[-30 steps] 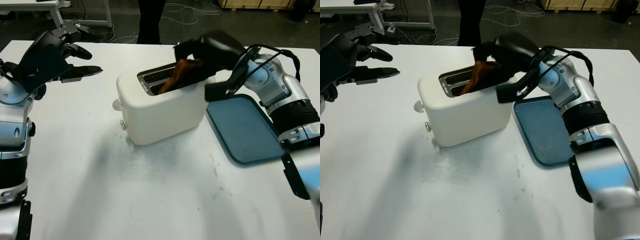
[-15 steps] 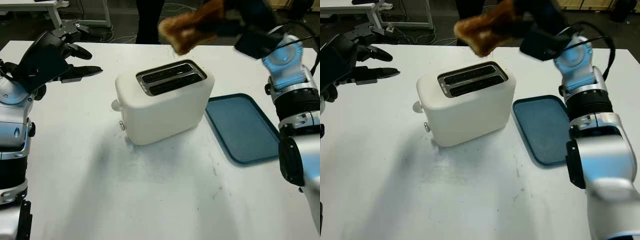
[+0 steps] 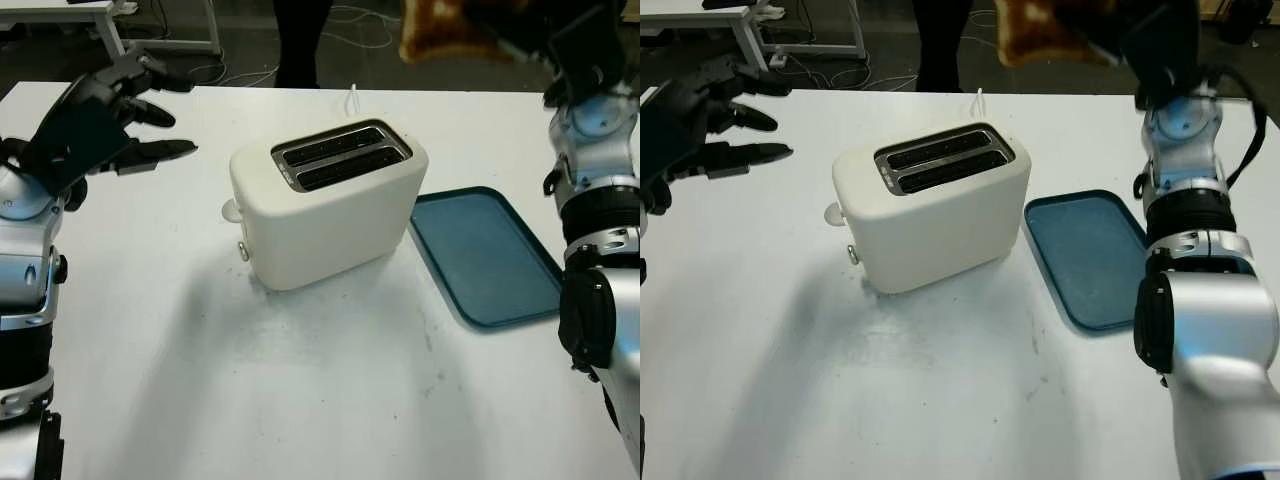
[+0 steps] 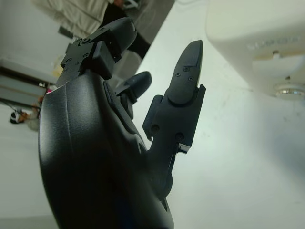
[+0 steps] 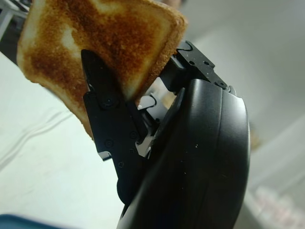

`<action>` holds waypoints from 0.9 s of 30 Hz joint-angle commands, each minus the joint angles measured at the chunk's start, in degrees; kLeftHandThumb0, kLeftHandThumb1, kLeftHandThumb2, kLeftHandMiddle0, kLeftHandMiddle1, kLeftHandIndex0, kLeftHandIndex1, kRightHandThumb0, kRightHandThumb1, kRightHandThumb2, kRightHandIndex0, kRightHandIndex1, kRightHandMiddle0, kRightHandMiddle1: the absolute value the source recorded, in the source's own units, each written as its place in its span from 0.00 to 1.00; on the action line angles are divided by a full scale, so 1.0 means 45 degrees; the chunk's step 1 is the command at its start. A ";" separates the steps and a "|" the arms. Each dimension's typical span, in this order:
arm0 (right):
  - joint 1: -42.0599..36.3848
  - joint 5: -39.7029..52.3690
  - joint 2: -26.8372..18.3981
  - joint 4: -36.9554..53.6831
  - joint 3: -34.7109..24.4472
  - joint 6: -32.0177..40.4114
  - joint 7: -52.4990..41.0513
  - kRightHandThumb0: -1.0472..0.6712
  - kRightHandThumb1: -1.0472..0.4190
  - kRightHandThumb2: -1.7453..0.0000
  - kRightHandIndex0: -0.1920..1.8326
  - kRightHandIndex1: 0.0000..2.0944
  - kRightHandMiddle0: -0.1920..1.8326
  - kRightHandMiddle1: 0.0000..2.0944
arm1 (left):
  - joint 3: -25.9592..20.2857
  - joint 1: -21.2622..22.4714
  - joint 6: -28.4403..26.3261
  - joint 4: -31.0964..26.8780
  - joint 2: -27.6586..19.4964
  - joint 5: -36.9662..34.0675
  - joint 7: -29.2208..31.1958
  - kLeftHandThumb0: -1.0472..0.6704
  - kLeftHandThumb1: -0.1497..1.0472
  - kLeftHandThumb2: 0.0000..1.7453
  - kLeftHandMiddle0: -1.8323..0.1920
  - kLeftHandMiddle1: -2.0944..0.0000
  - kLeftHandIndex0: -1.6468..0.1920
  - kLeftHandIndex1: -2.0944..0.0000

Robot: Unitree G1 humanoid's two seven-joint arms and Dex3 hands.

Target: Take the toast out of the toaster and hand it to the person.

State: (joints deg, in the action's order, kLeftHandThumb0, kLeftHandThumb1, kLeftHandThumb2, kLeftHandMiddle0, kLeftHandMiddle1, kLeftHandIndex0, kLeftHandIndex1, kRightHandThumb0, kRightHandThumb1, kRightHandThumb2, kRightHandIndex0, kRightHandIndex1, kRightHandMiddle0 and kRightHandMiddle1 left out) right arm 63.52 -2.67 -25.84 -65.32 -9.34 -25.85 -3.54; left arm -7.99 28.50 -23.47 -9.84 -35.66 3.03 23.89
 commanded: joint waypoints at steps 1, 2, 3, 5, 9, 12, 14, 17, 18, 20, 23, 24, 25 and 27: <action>-0.0172 -0.0056 0.0164 -0.0573 -0.0012 0.0632 0.0792 0.66 0.09 0.95 0.53 0.83 0.41 0.83 | -0.0074 -0.0179 -0.0090 -0.0299 -0.0135 0.0039 -0.0084 0.47 0.88 0.01 0.85 0.49 0.79 0.63; -0.0221 -0.0142 0.0202 -0.0802 0.0010 0.0735 0.1066 0.67 0.09 0.93 0.52 0.83 0.40 0.83 | -0.0053 -0.0219 -0.0106 -0.0365 -0.0172 0.0084 -0.0077 0.47 0.88 0.01 0.85 0.50 0.79 0.64; -0.0262 -0.0106 0.0264 -0.0983 -0.0050 0.0810 0.1220 0.69 0.09 0.89 0.50 0.83 0.37 0.83 | -0.0065 -0.0238 -0.0155 -0.0404 -0.0156 0.0067 -0.0081 0.47 0.88 0.01 0.85 0.51 0.79 0.65; -0.0344 0.0020 0.0407 -0.1248 -0.0181 0.1153 0.1529 0.73 0.09 0.85 0.49 0.83 0.35 0.83 | -0.0198 -0.0222 -0.0402 -0.0392 0.0051 -0.0157 -0.0150 0.47 0.88 0.01 0.85 0.51 0.79 0.65; -0.0519 0.0166 0.0767 -0.1633 -0.0367 0.1620 0.2120 0.74 0.09 0.84 0.44 0.83 0.28 0.83 | -0.0213 -0.0271 -0.0170 -0.0228 0.0142 -0.0288 -0.0144 0.47 0.88 0.01 0.85 0.52 0.79 0.66; -0.0498 0.0717 0.1146 -0.1794 -0.0894 0.2036 0.2143 0.72 0.09 0.84 0.44 0.83 0.27 0.83 | -0.0150 -0.0313 -0.0045 -0.0235 0.0131 -0.0158 -0.0253 0.46 0.88 0.01 0.85 0.51 0.78 0.66; -0.0537 0.0786 0.1319 -0.1846 -0.0981 0.2158 0.2263 0.71 0.09 0.84 0.44 0.83 0.29 0.83 | -0.0275 -0.0355 -0.0281 -0.0404 0.0297 -0.0292 -0.0391 0.47 0.88 0.01 0.85 0.51 0.78 0.66; -0.0526 0.0782 0.1505 -0.1938 -0.1013 0.2469 0.2550 0.70 0.09 0.85 0.45 0.83 0.30 0.83 | -0.0455 -0.0664 -0.0342 -0.0714 0.0498 -0.0338 -0.0690 0.46 0.89 0.01 0.86 0.51 0.79 0.66; -0.0506 0.0832 0.1556 -0.1967 -0.1063 0.2594 0.2615 0.70 0.09 0.86 0.44 0.83 0.29 0.83 | -0.0518 -0.0826 -0.0301 -0.0816 0.0562 -0.0344 -0.0772 0.45 0.89 0.01 0.86 0.52 0.79 0.67; -0.0498 0.0877 0.1619 -0.2011 -0.1122 0.2750 0.2708 0.70 0.09 0.85 0.43 0.83 0.28 0.83 | -0.0721 -0.1127 -0.0169 -0.0959 0.0819 -0.0528 -0.0901 0.45 0.89 0.03 0.86 0.52 0.80 0.67; -0.0522 0.0541 0.1616 -0.2109 -0.0851 0.3023 0.3139 0.68 0.09 0.88 0.44 0.83 0.30 0.83 | -0.1014 -0.1586 0.0044 -0.1087 0.1282 -0.0916 -0.1084 0.45 0.89 0.06 0.88 0.52 0.81 0.68; -0.0541 0.0436 0.1614 -0.2138 -0.0748 0.3085 0.3262 0.68 0.09 0.89 0.44 0.83 0.31 0.83 | -0.1071 -0.1740 0.0047 -0.1163 0.1424 -0.0993 -0.1181 0.44 0.89 0.06 0.88 0.52 0.82 0.68; -0.0559 0.0374 0.1619 -0.2156 -0.0681 0.3124 0.3334 0.68 0.09 0.90 0.44 0.83 0.32 0.83 | -0.1116 -0.1876 0.0033 -0.1249 0.1540 -0.1055 -0.1256 0.43 0.89 0.07 0.89 0.52 0.82 0.68; -0.0622 0.0263 0.1625 -0.2170 -0.0586 0.3074 0.3378 0.68 0.09 0.90 0.45 0.83 0.33 0.83 | -0.1235 -0.2207 0.0073 -0.1444 0.1778 -0.1277 -0.1340 0.43 0.89 0.07 0.90 0.52 0.83 0.68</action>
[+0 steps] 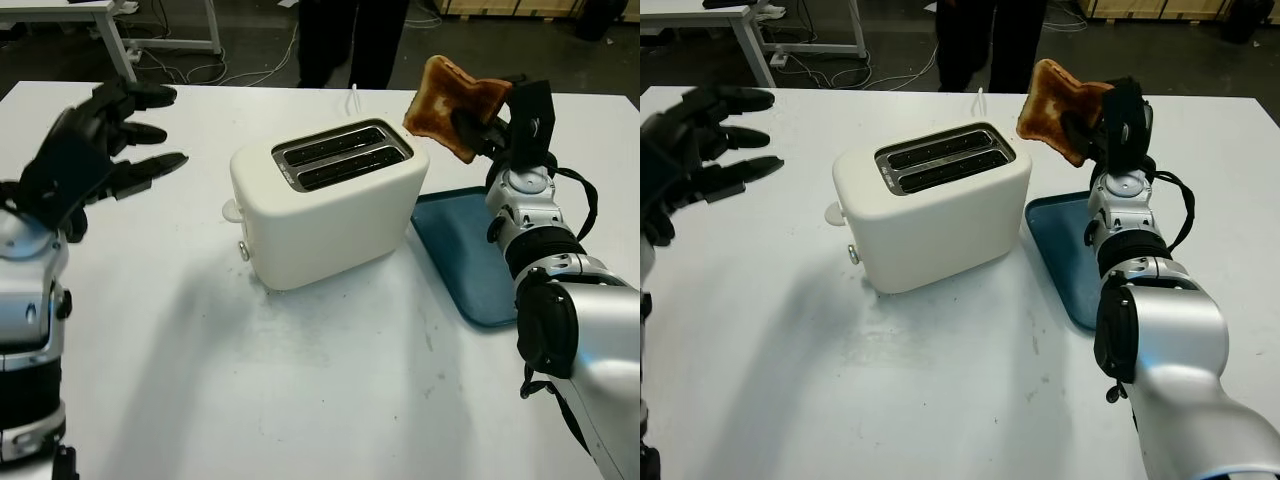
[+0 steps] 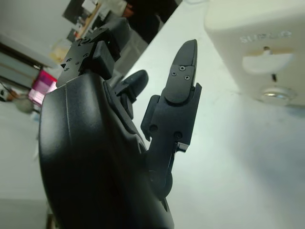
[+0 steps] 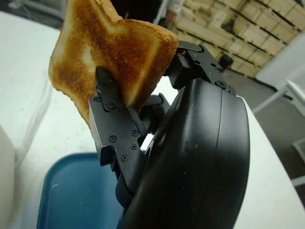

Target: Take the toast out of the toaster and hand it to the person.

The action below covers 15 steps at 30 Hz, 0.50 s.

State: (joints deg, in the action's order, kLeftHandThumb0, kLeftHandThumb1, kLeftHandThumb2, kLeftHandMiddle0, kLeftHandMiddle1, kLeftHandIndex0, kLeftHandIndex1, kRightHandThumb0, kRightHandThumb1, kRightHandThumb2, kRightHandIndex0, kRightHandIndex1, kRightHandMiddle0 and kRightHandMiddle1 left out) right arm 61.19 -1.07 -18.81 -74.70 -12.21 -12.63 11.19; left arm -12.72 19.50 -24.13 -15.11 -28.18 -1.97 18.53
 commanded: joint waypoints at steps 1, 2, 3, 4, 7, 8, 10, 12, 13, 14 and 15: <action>-0.0134 -0.0163 0.0070 -0.0099 0.0104 0.0132 0.0178 0.68 0.09 0.90 0.45 0.83 0.33 0.83 | -0.0263 -0.0381 0.0045 -0.0439 0.0250 -0.0288 -0.0229 0.42 0.89 0.08 0.90 0.51 0.84 0.68; -0.0181 -0.0192 0.0085 -0.0117 0.0131 0.0078 0.0244 0.68 0.09 0.91 0.46 0.83 0.34 0.83 | -0.0337 -0.0596 -0.0134 -0.0633 0.0381 -0.0358 -0.0350 0.41 0.89 0.08 0.90 0.51 0.84 0.68; -0.0223 -0.0247 0.0094 -0.0139 0.0176 0.0042 0.0341 0.68 0.09 0.91 0.46 0.83 0.34 0.83 | -0.0388 -0.0788 -0.0207 -0.0776 0.0469 -0.0392 -0.0440 0.40 0.89 0.08 0.90 0.51 0.84 0.68; -0.0260 -0.0366 0.0095 -0.0171 0.0275 0.0036 0.0502 0.68 0.09 0.92 0.46 0.83 0.35 0.83 | -0.0444 -0.0999 -0.0137 -0.0885 0.0572 -0.0425 -0.0508 0.40 0.89 0.08 0.90 0.52 0.84 0.69; -0.0298 -0.0562 0.0136 -0.0235 0.0455 0.0096 0.0833 0.68 0.09 0.94 0.48 0.83 0.37 0.83 | -0.0647 -0.1410 0.0271 -0.0935 0.0882 -0.0742 -0.0615 0.42 0.89 0.10 0.91 0.51 0.84 0.69; -0.0307 -0.0631 0.0159 -0.0243 0.0496 0.0090 0.0892 0.68 0.09 0.94 0.48 0.83 0.38 0.83 | -0.0693 -0.1488 0.0347 -0.0920 0.0962 -0.0814 -0.0658 0.42 0.89 0.11 0.91 0.51 0.84 0.69; -0.0313 -0.0745 0.0208 -0.0241 0.0593 0.0055 0.0906 0.68 0.09 0.94 0.47 0.83 0.38 0.83 | -0.0748 -0.1555 0.0414 -0.0827 0.1107 -0.0912 -0.0741 0.41 0.89 0.12 0.91 0.51 0.85 0.69; -0.0268 -0.0892 0.0269 -0.0236 0.0745 0.0110 0.1036 0.67 0.09 0.95 0.48 0.83 0.38 0.83 | -0.0715 -0.1555 0.0540 -0.0657 0.1235 -0.0894 -0.0885 0.41 0.89 0.12 0.91 0.51 0.85 0.69; -0.0245 -0.0970 0.0286 -0.0238 0.0818 0.0155 0.1089 0.67 0.09 0.95 0.48 0.83 0.38 0.83 | -0.0683 -0.1549 0.0617 -0.0579 0.1277 -0.0870 -0.0953 0.41 0.89 0.12 0.91 0.51 0.85 0.69; -0.0220 -0.0968 0.0314 -0.0237 0.0816 0.0197 0.1082 0.67 0.09 0.95 0.49 0.83 0.39 0.83 | -0.0643 -0.1549 0.0719 -0.0491 0.1297 -0.0833 -0.1005 0.41 0.89 0.12 0.91 0.51 0.85 0.69; -0.0187 -0.0947 0.0348 -0.0233 0.0782 0.0249 0.1078 0.67 0.09 0.95 0.49 0.83 0.39 0.83 | -0.0600 -0.1547 0.0806 -0.0419 0.1313 -0.0786 -0.1059 0.41 0.89 0.12 0.91 0.51 0.85 0.69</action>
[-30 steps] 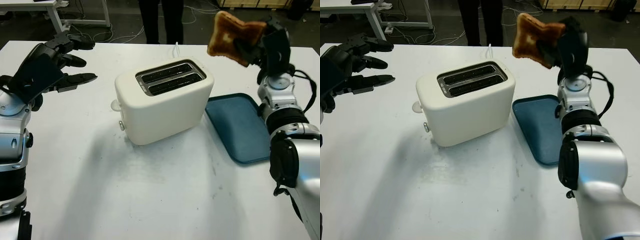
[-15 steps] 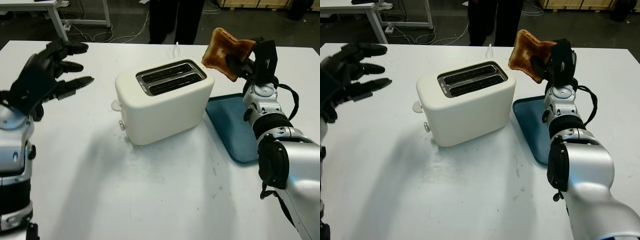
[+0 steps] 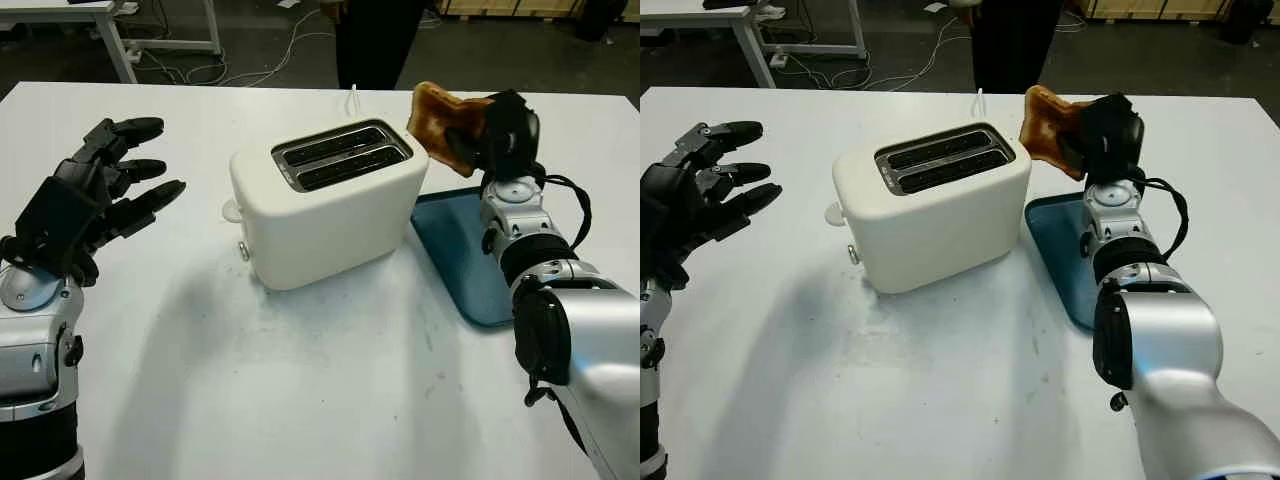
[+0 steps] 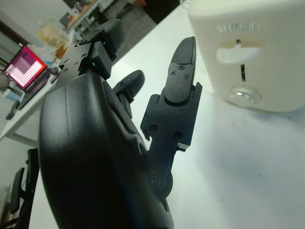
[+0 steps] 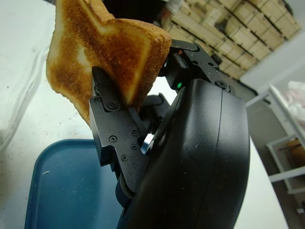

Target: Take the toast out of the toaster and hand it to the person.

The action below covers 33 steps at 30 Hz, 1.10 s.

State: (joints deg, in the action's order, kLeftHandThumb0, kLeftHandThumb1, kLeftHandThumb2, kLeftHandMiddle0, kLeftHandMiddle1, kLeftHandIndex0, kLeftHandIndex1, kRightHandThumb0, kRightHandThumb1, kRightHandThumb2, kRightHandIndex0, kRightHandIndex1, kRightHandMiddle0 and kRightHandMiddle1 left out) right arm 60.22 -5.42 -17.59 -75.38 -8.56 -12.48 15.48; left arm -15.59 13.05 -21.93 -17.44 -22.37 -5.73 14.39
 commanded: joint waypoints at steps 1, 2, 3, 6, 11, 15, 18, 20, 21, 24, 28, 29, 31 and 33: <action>0.0068 0.0041 0.0108 -0.0072 -0.0061 0.0274 0.0107 0.67 0.09 0.96 0.49 0.83 0.39 0.83 | 0.0067 -0.0106 0.0406 0.0158 0.0050 0.0063 -0.0171 0.40 0.89 0.13 0.91 0.51 0.85 0.69; 0.0103 0.0093 0.0136 -0.0057 -0.0115 0.0314 0.0059 0.67 0.09 0.96 0.50 0.83 0.39 0.83 | 0.0093 -0.0102 0.0410 0.0158 0.0060 0.0070 -0.0201 0.41 0.89 0.13 0.91 0.51 0.85 0.69; 0.0136 0.0107 0.0155 -0.0045 -0.0137 0.0360 0.0057 0.67 0.09 0.96 0.50 0.83 0.39 0.83 | 0.0106 -0.0101 0.0407 0.0156 0.0067 0.0063 -0.0229 0.40 0.89 0.14 0.91 0.51 0.85 0.69; 0.0177 0.0153 0.0202 -0.0013 -0.0212 0.0375 0.0108 0.66 0.09 0.97 0.50 0.83 0.39 0.83 | 0.0099 -0.0223 0.0709 0.0185 0.0206 0.0043 -0.0378 0.40 0.89 0.14 0.91 0.52 0.85 0.69; 0.0110 -0.0033 0.0129 -0.0006 -0.0071 0.0281 0.0008 0.65 0.09 0.97 0.51 0.83 0.40 0.83 | 0.0107 -0.0597 0.0975 -0.0042 0.0532 -0.0037 -0.0613 0.41 0.89 0.17 0.91 0.52 0.85 0.68; 0.0081 0.0036 0.0144 0.0000 -0.0093 0.0242 -0.0065 0.65 0.09 0.98 0.51 0.83 0.40 0.83 | 0.0221 -0.0874 0.0869 -0.0442 0.0687 0.0011 -0.0747 0.41 0.89 0.18 0.91 0.52 0.86 0.68; 0.0075 -0.0052 0.0140 0.0005 -0.0005 0.0203 0.0017 0.64 0.09 0.98 0.51 0.83 0.40 0.83 | 0.0233 -0.0918 0.0902 -0.0471 0.0766 -0.0054 -0.0814 0.42 0.89 0.18 0.91 0.52 0.85 0.68; 0.0094 0.0007 0.0149 0.0007 -0.0050 0.0207 -0.0017 0.64 0.09 0.98 0.51 0.83 0.41 0.83 | 0.0206 -0.0923 0.0917 -0.0477 0.0773 -0.0172 -0.0756 0.43 0.89 0.19 0.91 0.52 0.86 0.68; 0.0105 0.0014 0.0148 0.0005 -0.0054 0.0228 -0.0032 0.63 0.09 0.99 0.51 0.83 0.41 0.83 | 0.0196 -0.0931 0.0906 -0.0513 0.0783 -0.0245 -0.0728 0.43 0.89 0.19 0.91 0.53 0.86 0.68; 0.0137 0.0026 0.0151 -0.0003 -0.0064 0.0298 -0.0090 0.63 0.09 0.99 0.50 0.83 0.40 0.83 | 0.0243 -0.0968 0.0783 -0.0695 0.0862 -0.0410 -0.0721 0.42 0.89 0.19 0.91 0.53 0.87 0.68; 0.0198 0.0169 0.0209 0.0014 -0.0181 0.0367 -0.0210 0.63 0.09 0.98 0.51 0.83 0.40 0.83 | 0.0373 -0.1021 0.0824 -0.0777 0.0900 -0.0296 -0.0796 0.42 0.89 0.19 0.91 0.53 0.86 0.67; 0.0203 0.0196 0.0224 0.0022 -0.0206 0.0358 -0.0228 0.63 0.09 0.98 0.51 0.83 0.40 0.83 | 0.0381 -0.1042 0.0934 -0.0757 0.0931 -0.0293 -0.0807 0.42 0.89 0.19 0.91 0.53 0.86 0.67; 0.0189 0.0131 0.0227 0.0038 -0.0171 0.0300 -0.0259 0.63 0.09 0.98 0.50 0.83 0.40 0.83 | 0.0363 -0.1077 0.1167 -0.0701 0.0997 -0.0335 -0.0803 0.42 0.89 0.19 0.91 0.52 0.86 0.67; 0.0186 0.0054 0.0216 0.0043 -0.0116 0.0306 -0.0300 0.62 0.09 0.98 0.50 0.83 0.40 0.83 | 0.0337 -0.1101 0.1345 -0.0686 0.1072 -0.0354 -0.0810 0.41 0.89 0.19 0.91 0.51 0.86 0.67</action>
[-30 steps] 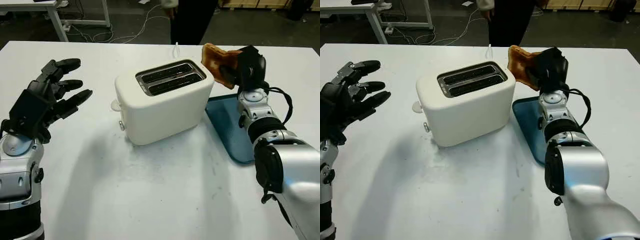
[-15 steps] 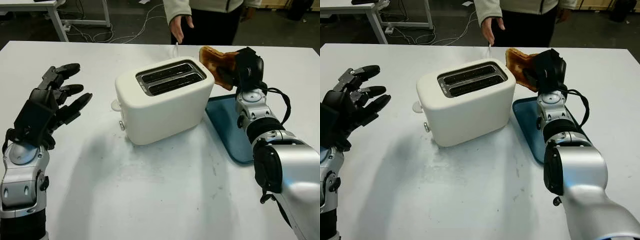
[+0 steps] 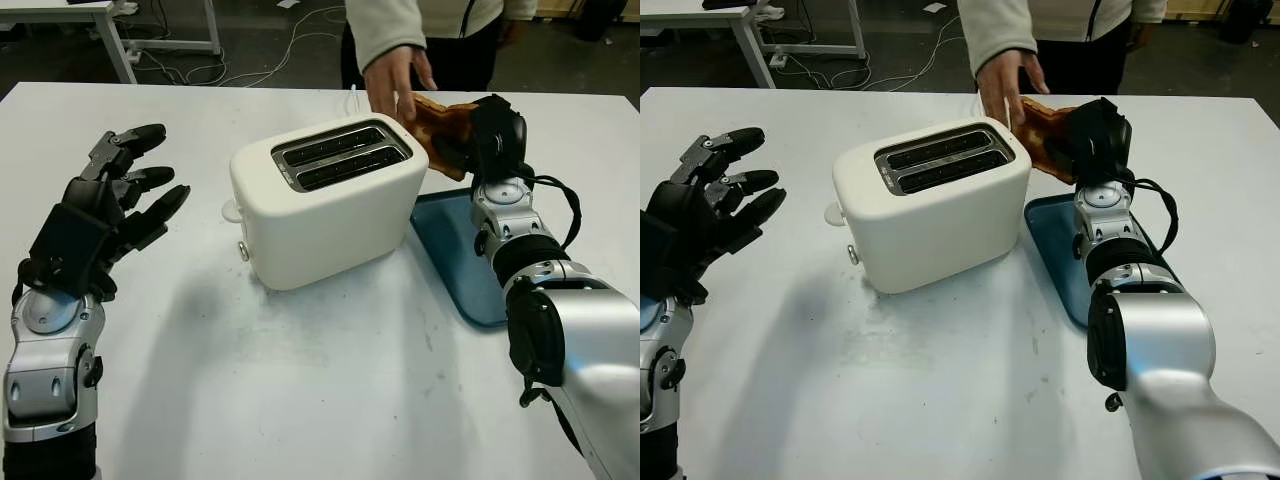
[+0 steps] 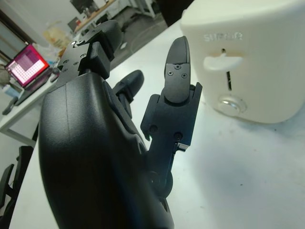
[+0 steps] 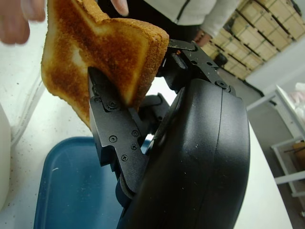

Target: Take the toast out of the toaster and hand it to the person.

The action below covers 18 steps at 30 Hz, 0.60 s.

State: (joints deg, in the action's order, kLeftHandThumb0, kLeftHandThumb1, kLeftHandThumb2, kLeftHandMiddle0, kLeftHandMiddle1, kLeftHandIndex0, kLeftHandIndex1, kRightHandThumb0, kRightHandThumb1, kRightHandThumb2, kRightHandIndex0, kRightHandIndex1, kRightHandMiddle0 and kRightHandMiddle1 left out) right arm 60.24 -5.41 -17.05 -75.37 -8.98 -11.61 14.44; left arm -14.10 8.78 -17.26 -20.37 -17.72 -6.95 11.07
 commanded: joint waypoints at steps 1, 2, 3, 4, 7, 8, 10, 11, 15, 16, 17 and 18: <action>0.0175 0.0074 0.0096 0.0040 -0.0041 0.0092 -0.0127 0.62 0.09 0.98 0.50 0.83 0.39 0.83 | 0.0003 -0.0166 0.0323 -0.0078 0.0067 -0.0062 -0.0096 0.41 0.89 0.19 0.91 0.51 0.86 0.66; 0.0168 0.0121 0.0099 0.0040 -0.0083 0.0061 -0.0202 0.62 0.09 0.98 0.50 0.83 0.39 0.83 | 0.0004 -0.0180 0.0311 -0.0128 0.0088 -0.0026 -0.0128 0.41 0.88 0.19 0.91 0.50 0.86 0.66; 0.0157 0.0114 0.0094 0.0041 -0.0078 0.0017 -0.0244 0.62 0.09 0.98 0.50 0.83 0.39 0.83 | 0.0002 -0.0192 0.0333 -0.0155 0.0114 -0.0016 -0.0145 0.40 0.88 0.19 0.91 0.50 0.86 0.66; 0.0156 0.0126 0.0107 0.0049 -0.0094 -0.0016 -0.0240 0.61 0.09 0.99 0.50 0.83 0.39 0.83 | 0.0010 -0.0195 0.0415 -0.0134 0.0119 0.0002 -0.0144 0.40 0.88 0.20 0.91 0.50 0.86 0.66; 0.0164 0.0170 0.0134 0.0073 -0.0141 -0.0056 -0.0274 0.62 0.09 0.99 0.50 0.83 0.40 0.83 | 0.0017 -0.0184 0.0545 -0.0027 0.0166 -0.0138 -0.0088 0.43 0.89 0.21 0.91 0.50 0.87 0.65; 0.0169 0.0219 0.0141 0.0079 -0.0193 -0.0057 -0.0330 0.62 0.09 0.99 0.51 0.83 0.40 0.83 | 0.0032 -0.0185 0.0451 -0.0048 0.0204 -0.0175 -0.0114 0.43 0.88 0.21 0.91 0.51 0.87 0.65; 0.0202 0.0241 0.0152 0.0079 -0.0260 0.0039 -0.0356 0.62 0.09 0.98 0.50 0.83 0.40 0.83 | 0.0115 -0.0201 0.0250 -0.0116 0.0217 -0.0152 -0.0123 0.43 0.88 0.22 0.91 0.51 0.87 0.65; 0.0202 0.0163 0.0144 0.0083 -0.0213 0.0036 -0.0327 0.62 0.09 0.98 0.50 0.83 0.40 0.83 | 0.0164 -0.0211 0.0228 -0.0104 0.0189 -0.0085 -0.0113 0.43 0.87 0.22 0.91 0.51 0.87 0.64; 0.0144 -0.0026 0.0087 0.0090 -0.0053 -0.0141 -0.0345 0.61 0.09 0.99 0.51 0.83 0.40 0.83 | 0.0217 -0.0202 0.0316 -0.0017 0.0122 -0.0059 -0.0045 0.43 0.86 0.23 0.91 0.50 0.87 0.64; 0.0139 0.0017 0.0092 0.0099 -0.0084 -0.0173 -0.0368 0.61 0.09 0.99 0.51 0.83 0.40 0.83 | 0.0216 -0.0201 0.0331 -0.0007 0.0108 -0.0063 -0.0032 0.43 0.86 0.23 0.91 0.50 0.87 0.64; 0.0146 0.0046 0.0094 0.0107 -0.0107 -0.0173 -0.0371 0.61 0.09 0.99 0.51 0.83 0.40 0.83 | 0.0210 -0.0196 0.0329 -0.0003 0.0114 -0.0078 -0.0034 0.43 0.86 0.23 0.91 0.50 0.87 0.64; 0.0145 0.0052 0.0090 0.0125 -0.0111 -0.0207 -0.0365 0.61 0.09 0.99 0.50 0.83 0.40 0.83 | 0.0214 -0.0185 0.0299 -0.0019 0.0110 -0.0076 -0.0041 0.42 0.86 0.23 0.91 0.50 0.87 0.64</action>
State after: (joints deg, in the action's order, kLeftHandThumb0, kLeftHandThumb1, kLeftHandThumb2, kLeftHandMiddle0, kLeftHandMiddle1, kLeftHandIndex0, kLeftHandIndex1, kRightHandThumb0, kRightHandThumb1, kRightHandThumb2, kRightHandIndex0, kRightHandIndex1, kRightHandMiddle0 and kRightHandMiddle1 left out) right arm 60.24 -5.47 -16.72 -75.36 -9.41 -11.63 12.86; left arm -13.41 8.42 -15.86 -20.42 -16.91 -6.97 10.63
